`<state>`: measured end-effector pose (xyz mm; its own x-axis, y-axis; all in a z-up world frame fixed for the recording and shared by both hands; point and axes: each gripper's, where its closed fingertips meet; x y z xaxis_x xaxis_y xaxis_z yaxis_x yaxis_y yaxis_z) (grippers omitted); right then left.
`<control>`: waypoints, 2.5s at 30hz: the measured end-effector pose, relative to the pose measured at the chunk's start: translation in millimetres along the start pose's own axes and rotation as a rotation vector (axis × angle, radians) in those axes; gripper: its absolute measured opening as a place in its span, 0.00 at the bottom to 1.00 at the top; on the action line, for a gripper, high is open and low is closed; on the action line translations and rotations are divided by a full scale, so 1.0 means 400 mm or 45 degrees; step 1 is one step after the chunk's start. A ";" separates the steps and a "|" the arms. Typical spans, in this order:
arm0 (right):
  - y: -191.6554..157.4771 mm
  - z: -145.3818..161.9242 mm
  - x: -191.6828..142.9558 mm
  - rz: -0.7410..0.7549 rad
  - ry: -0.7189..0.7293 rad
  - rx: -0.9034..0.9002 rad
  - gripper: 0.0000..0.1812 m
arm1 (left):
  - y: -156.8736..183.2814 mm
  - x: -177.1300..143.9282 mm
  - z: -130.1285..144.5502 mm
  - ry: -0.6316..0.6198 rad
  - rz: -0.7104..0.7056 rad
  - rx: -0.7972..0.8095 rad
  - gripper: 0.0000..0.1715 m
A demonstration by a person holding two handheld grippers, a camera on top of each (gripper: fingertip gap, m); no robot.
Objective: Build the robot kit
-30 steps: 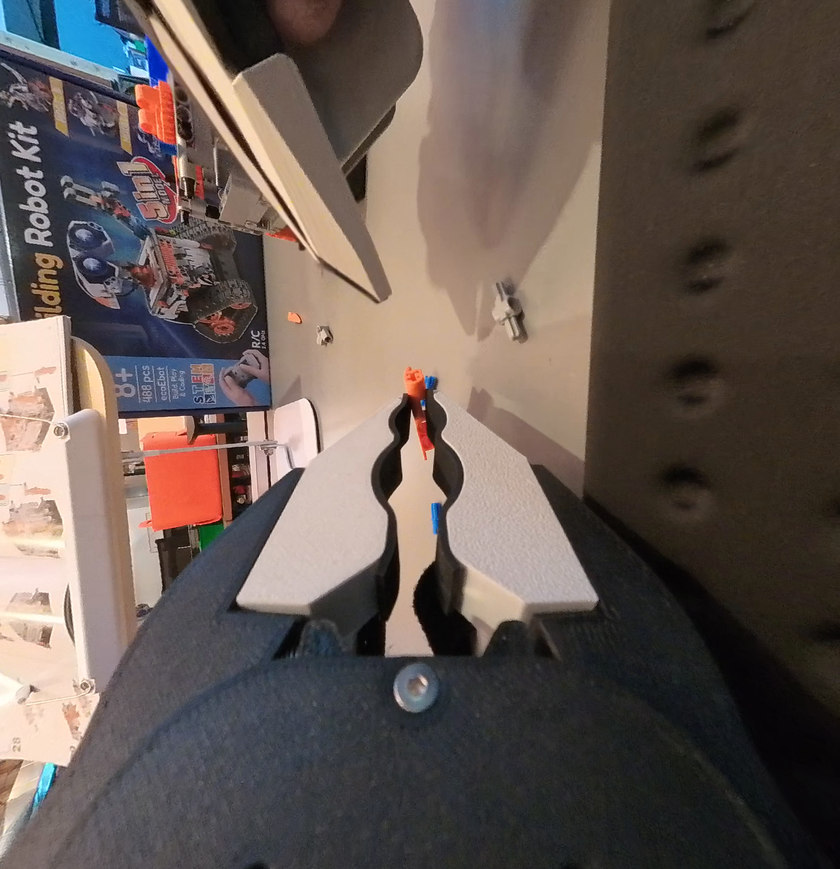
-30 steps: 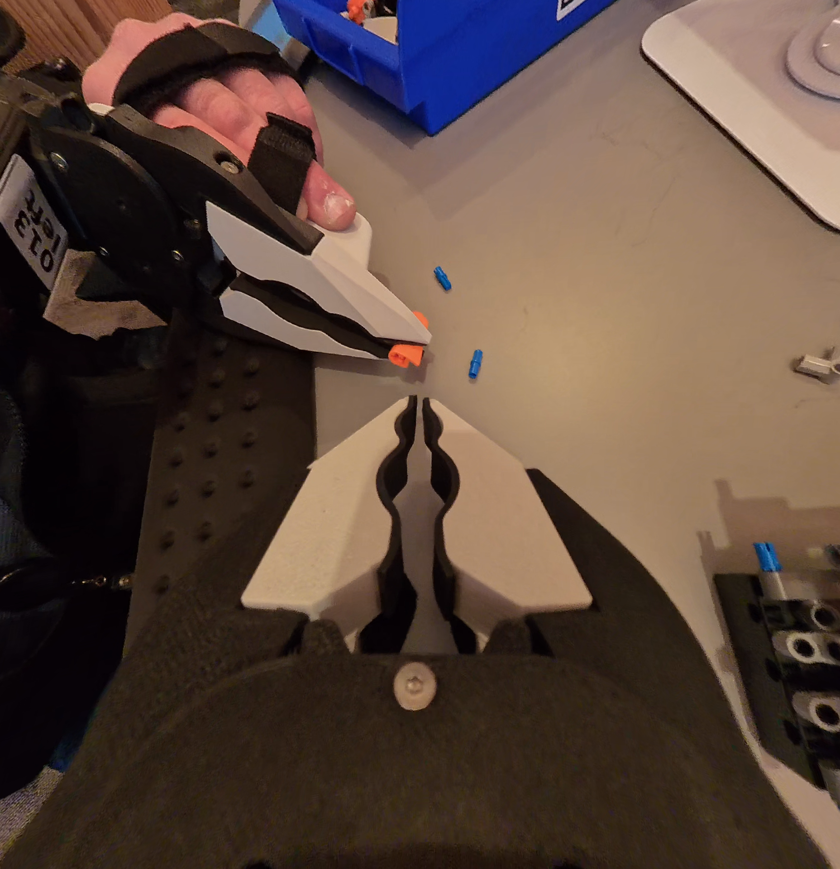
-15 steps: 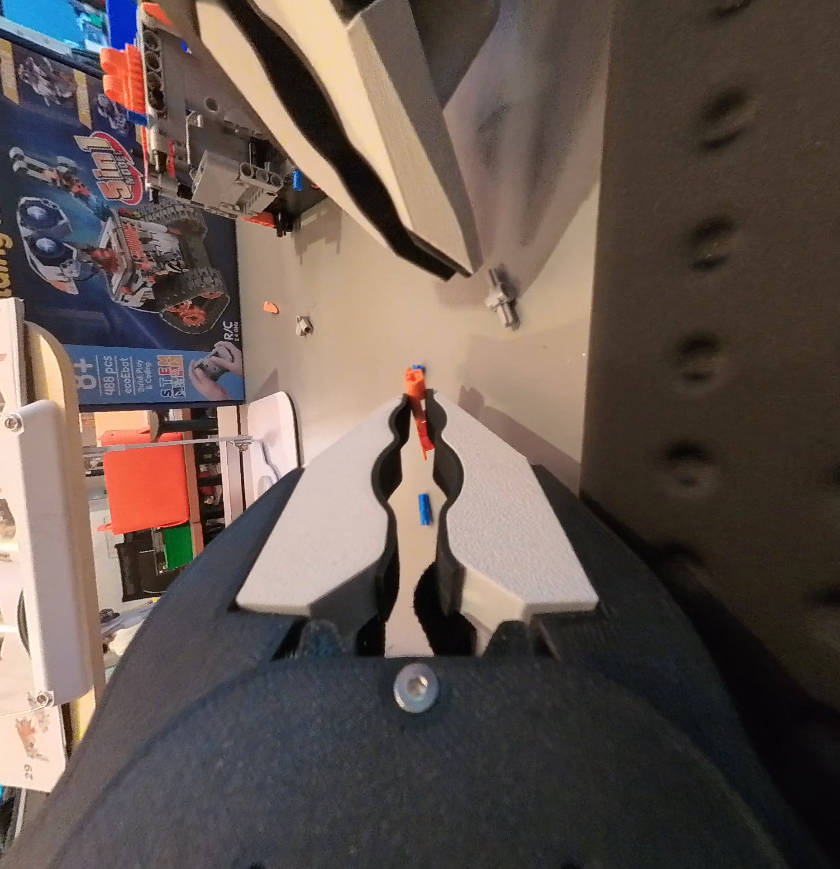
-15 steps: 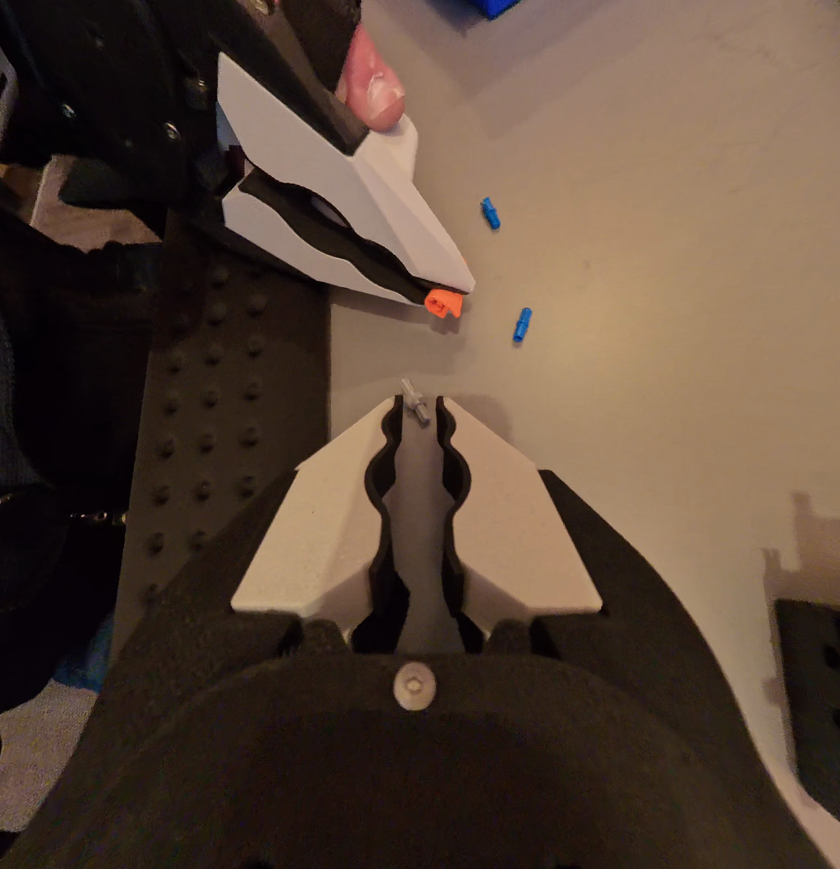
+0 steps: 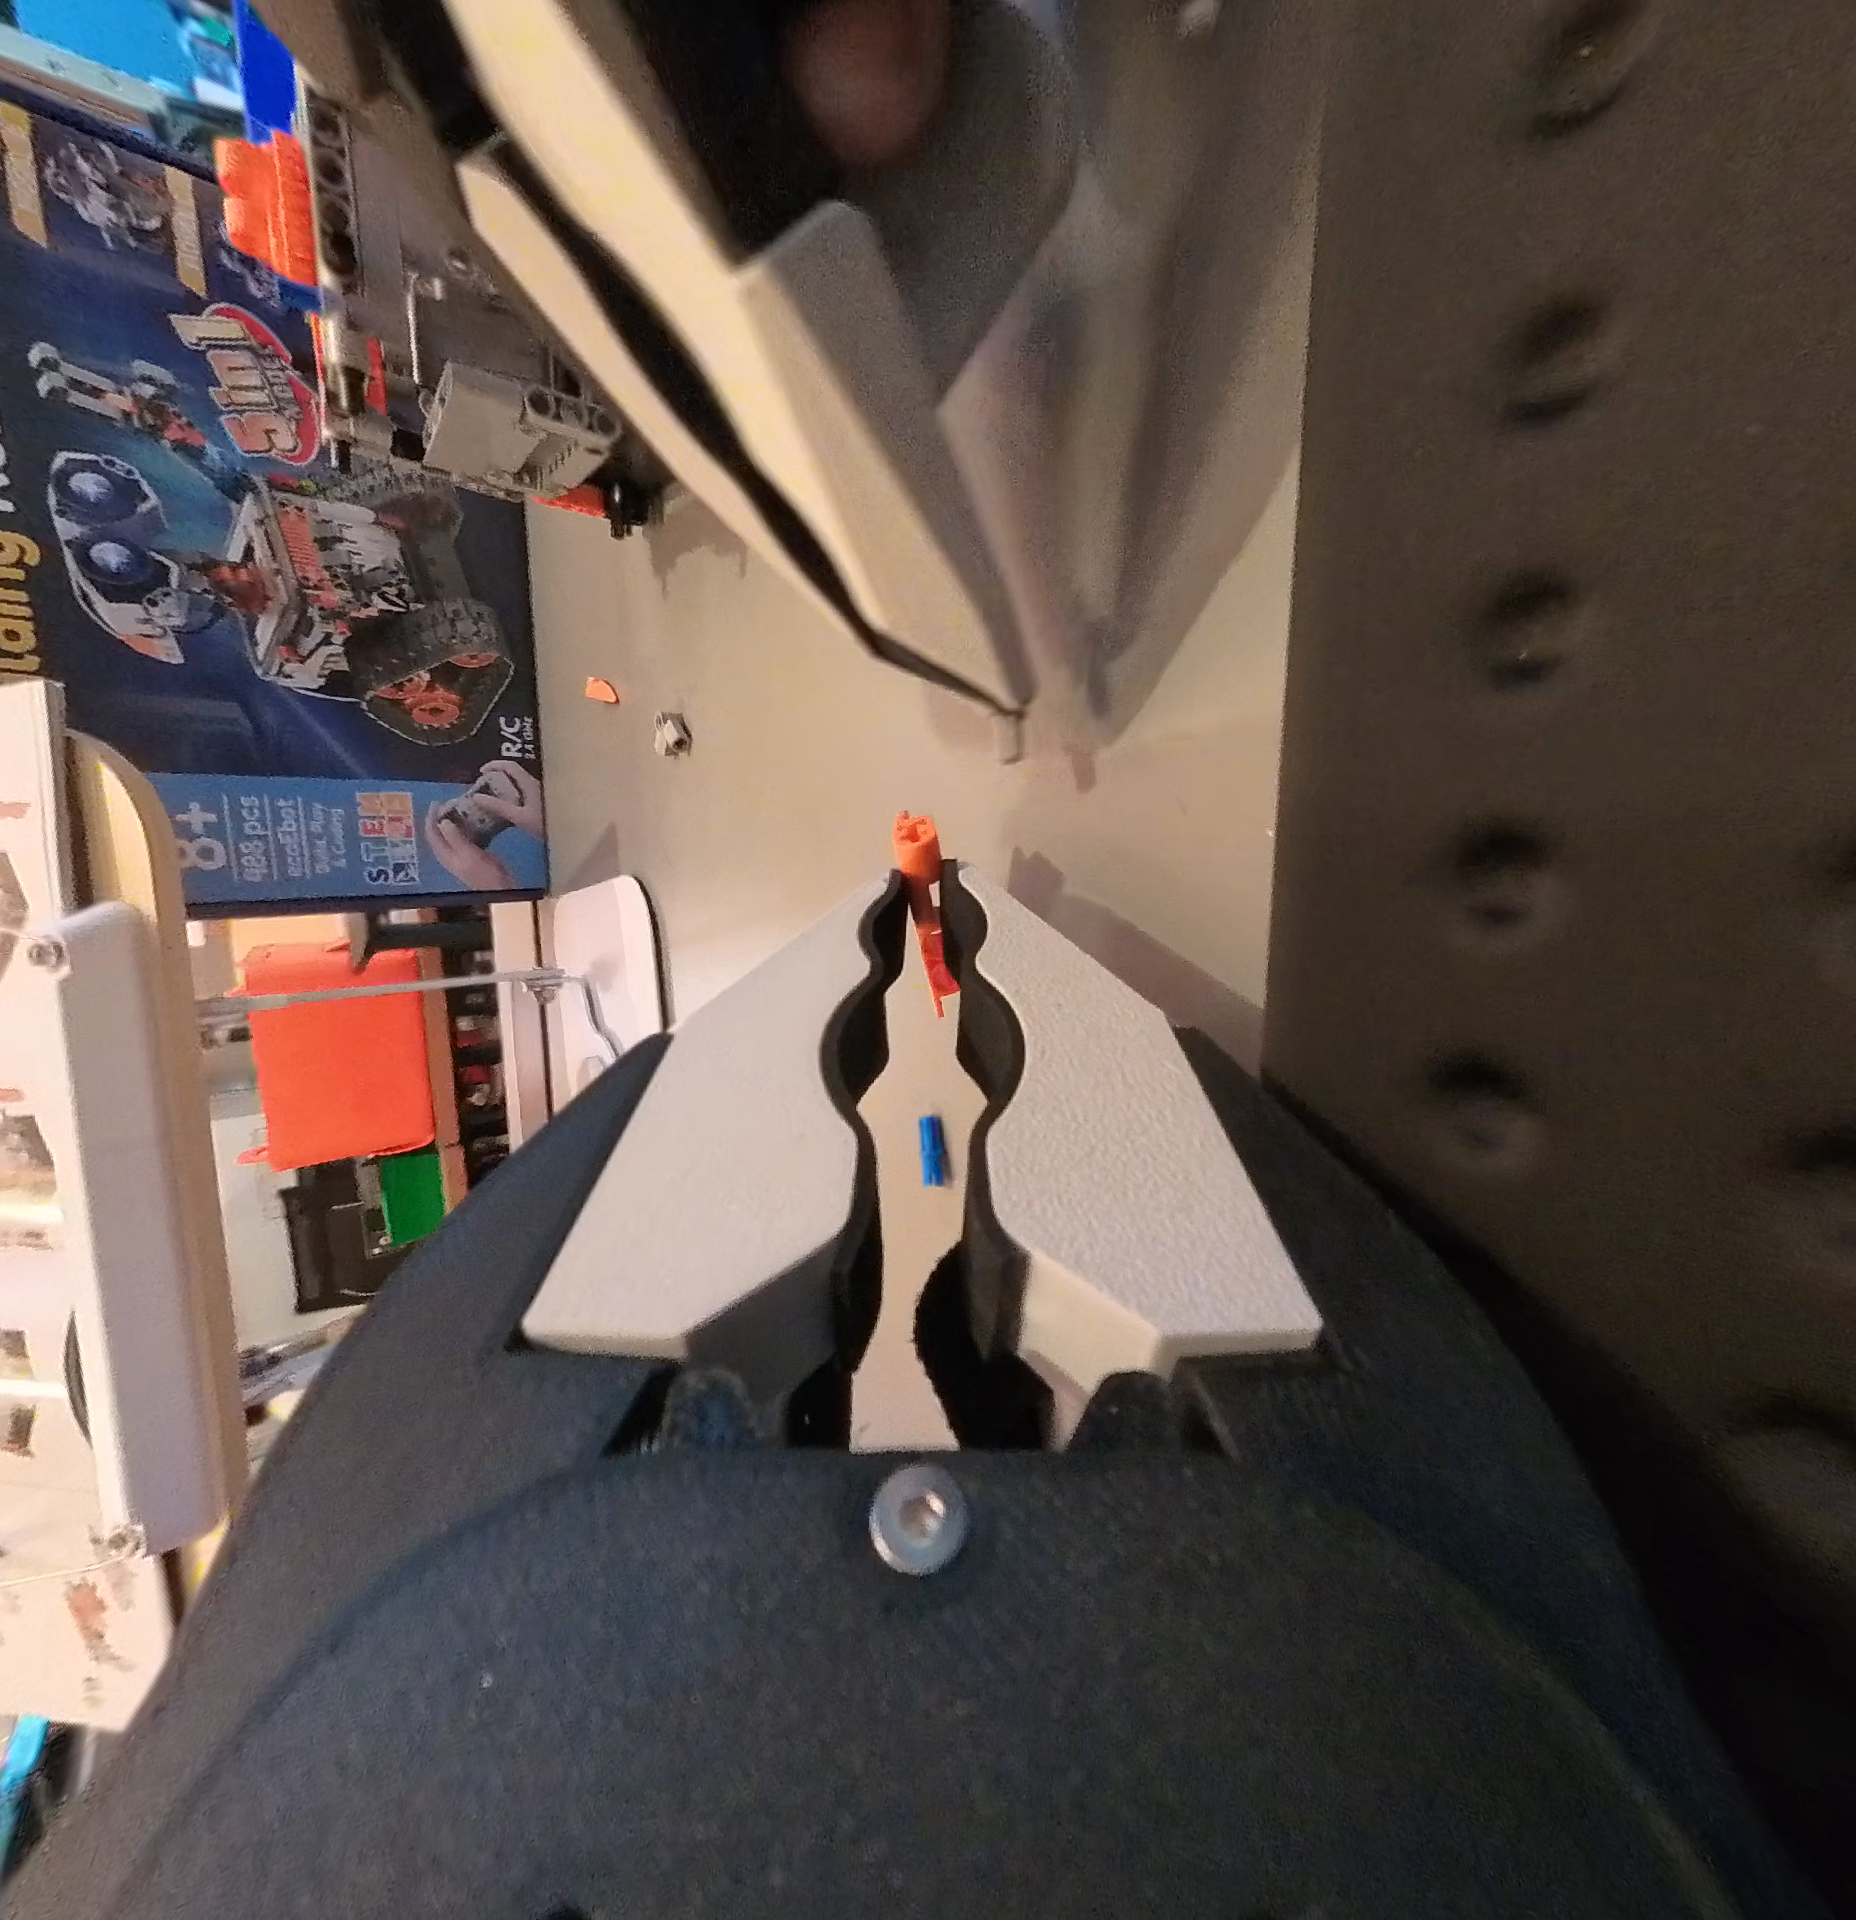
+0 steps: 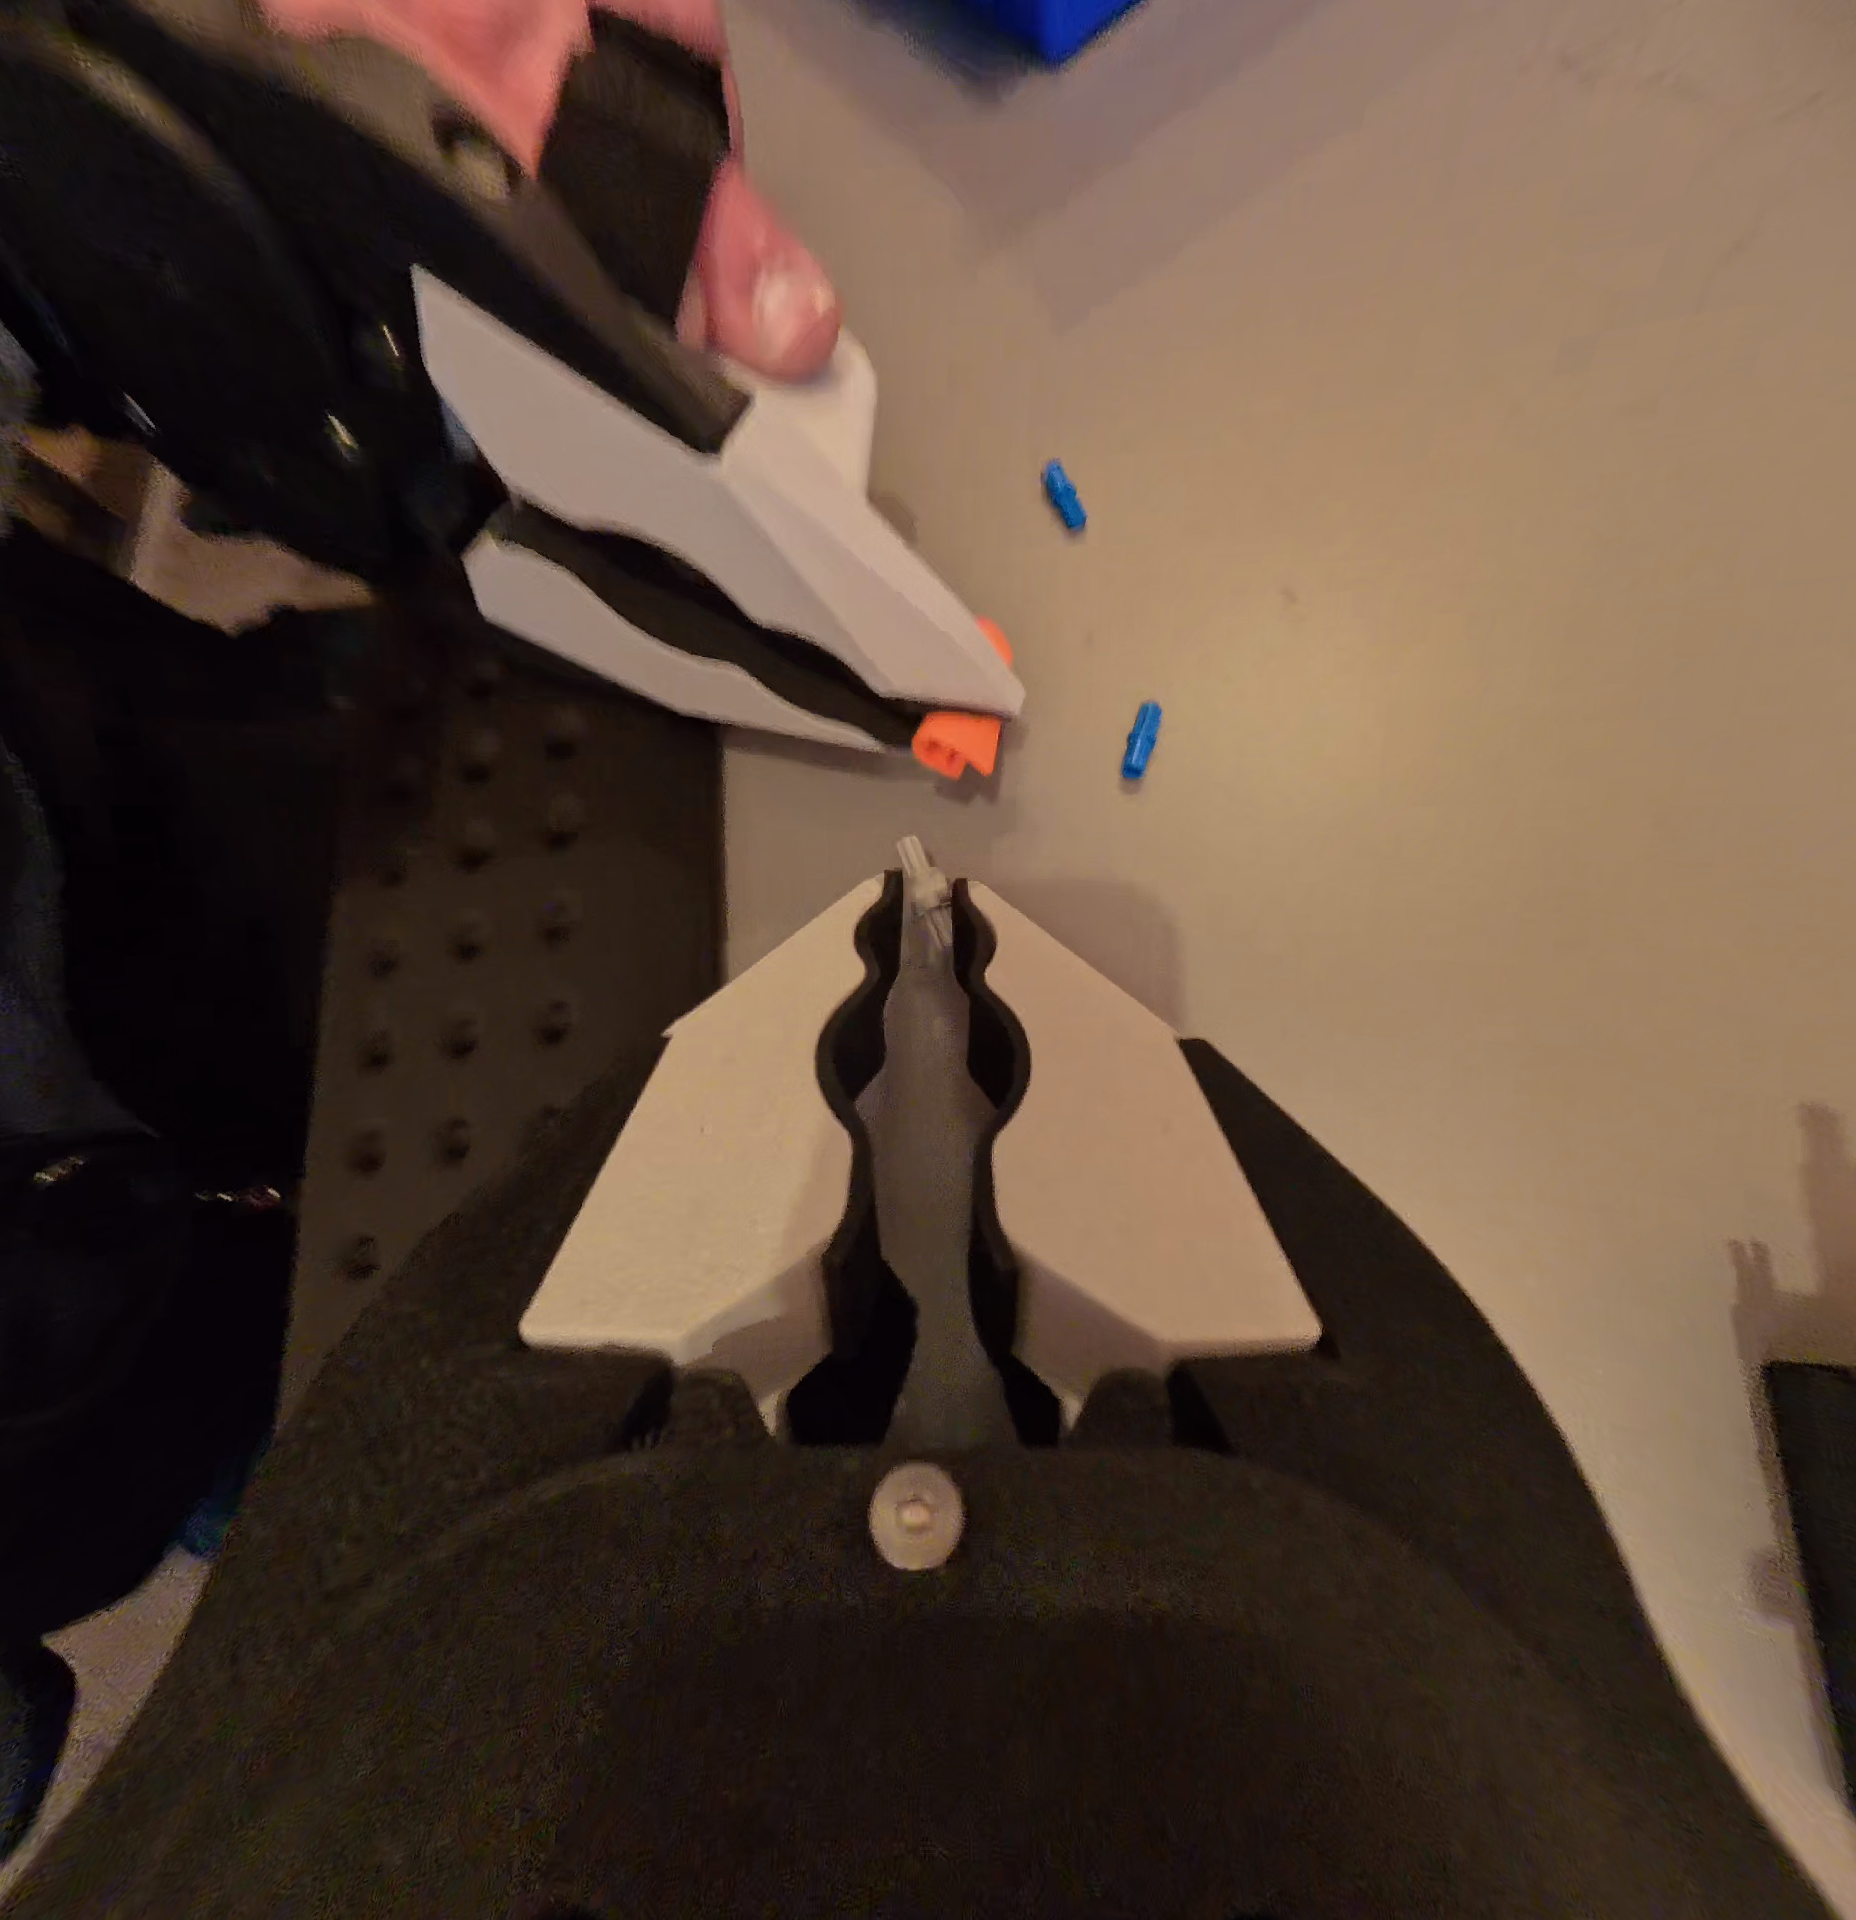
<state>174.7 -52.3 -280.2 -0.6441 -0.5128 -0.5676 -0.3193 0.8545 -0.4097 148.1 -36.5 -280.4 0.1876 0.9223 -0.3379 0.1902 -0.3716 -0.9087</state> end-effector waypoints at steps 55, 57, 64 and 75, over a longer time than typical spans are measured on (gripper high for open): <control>0.047 0.007 -0.024 0.086 -0.298 0.198 0.01 | 0.015 0.062 -0.012 -0.188 -0.019 0.380 0.02; 0.047 0.005 -0.025 0.080 -0.291 0.193 0.01 | 0.016 0.062 -0.012 -0.188 -0.020 0.379 0.01; 0.044 0.007 -0.023 0.052 -0.299 0.163 0.01 | 0.016 0.063 -0.014 -0.169 -0.021 0.395 0.01; 0.045 0.002 -0.027 -0.003 -0.318 0.141 0.01 | 0.017 0.064 -0.017 -0.147 -0.019 0.400 0.01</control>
<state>176.4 -31.4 -281.9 -0.4478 -0.5312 -0.7193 -0.2338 0.8460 -0.4792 160.5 -16.2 -293.4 0.0729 0.9400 -0.3332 -0.1179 -0.3236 -0.9388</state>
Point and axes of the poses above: each gripper's, where its closed fingertips meet, x out along the fingers, z out of its underside, y = z × x across the jaws, and after that the axes turned 14 degrees about -z, right-handed
